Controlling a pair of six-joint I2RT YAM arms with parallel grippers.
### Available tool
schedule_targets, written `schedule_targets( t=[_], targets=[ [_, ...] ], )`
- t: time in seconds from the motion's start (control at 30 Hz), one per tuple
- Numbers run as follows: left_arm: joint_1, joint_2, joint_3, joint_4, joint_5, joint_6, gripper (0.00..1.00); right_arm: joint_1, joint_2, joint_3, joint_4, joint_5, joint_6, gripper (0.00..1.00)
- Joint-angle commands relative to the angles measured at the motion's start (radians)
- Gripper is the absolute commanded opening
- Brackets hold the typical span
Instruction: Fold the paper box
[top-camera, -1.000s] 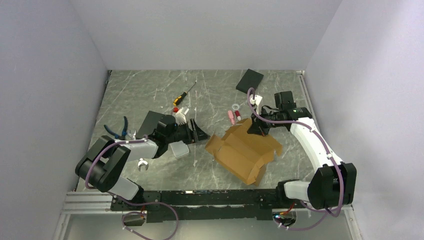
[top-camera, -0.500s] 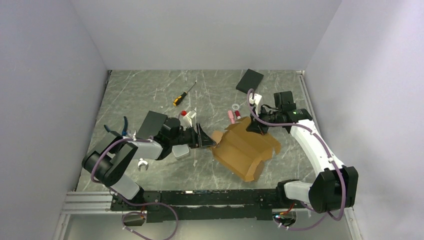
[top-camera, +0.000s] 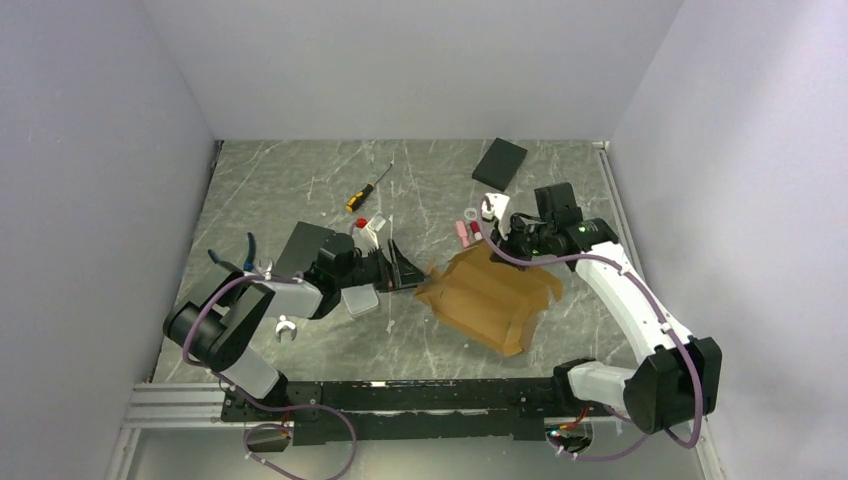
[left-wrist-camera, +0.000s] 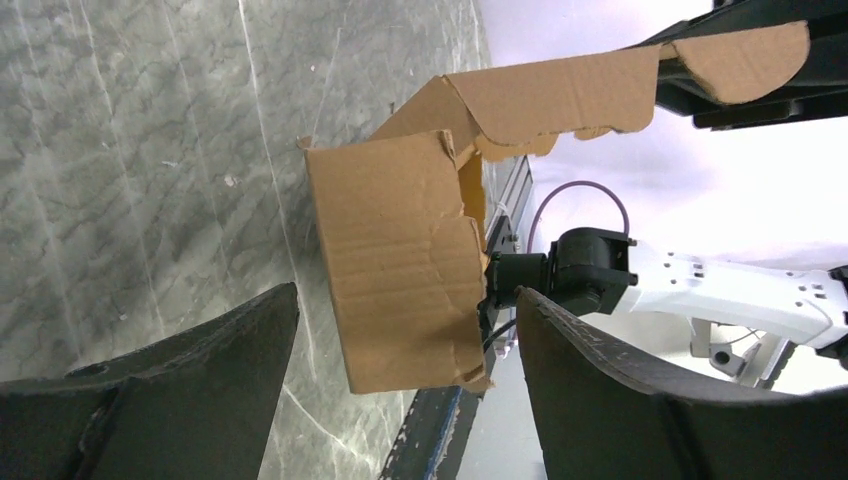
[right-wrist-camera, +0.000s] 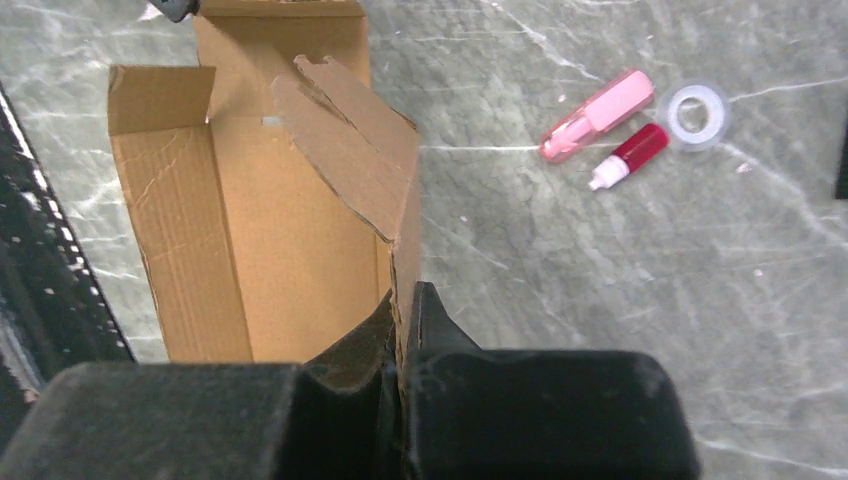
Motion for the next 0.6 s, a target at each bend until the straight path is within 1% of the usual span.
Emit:
schedule_targets(
  t=[0.0, 0.17, 0.3, 0.4, 0.57],
  targets=[
    [0.006, -0.014, 0.072, -0.076, 0.019, 0.102, 0.84, 0.034, 0.039, 0.121, -0.052, 0.087, -0.118, 0.00],
    [0.006, -0.017, 0.128, -0.208, -0.013, 0.176, 0.84, 0.098, 0.061, 0.145, -0.041, 0.171, -0.132, 0.00],
    [0.006, -0.016, 0.149, -0.302, -0.059, 0.207, 0.82, 0.140, 0.048, 0.111, 0.005, 0.203, -0.101, 0.00],
    [0.004, -0.011, 0.171, -0.353, -0.085, 0.218, 0.81, 0.156, 0.053, 0.089, 0.038, 0.195, -0.062, 0.00],
    [-0.012, 0.008, 0.227, -0.469, -0.134, 0.246, 0.78, 0.157, 0.089, 0.110, 0.032, 0.167, 0.014, 0.00]
  ],
)
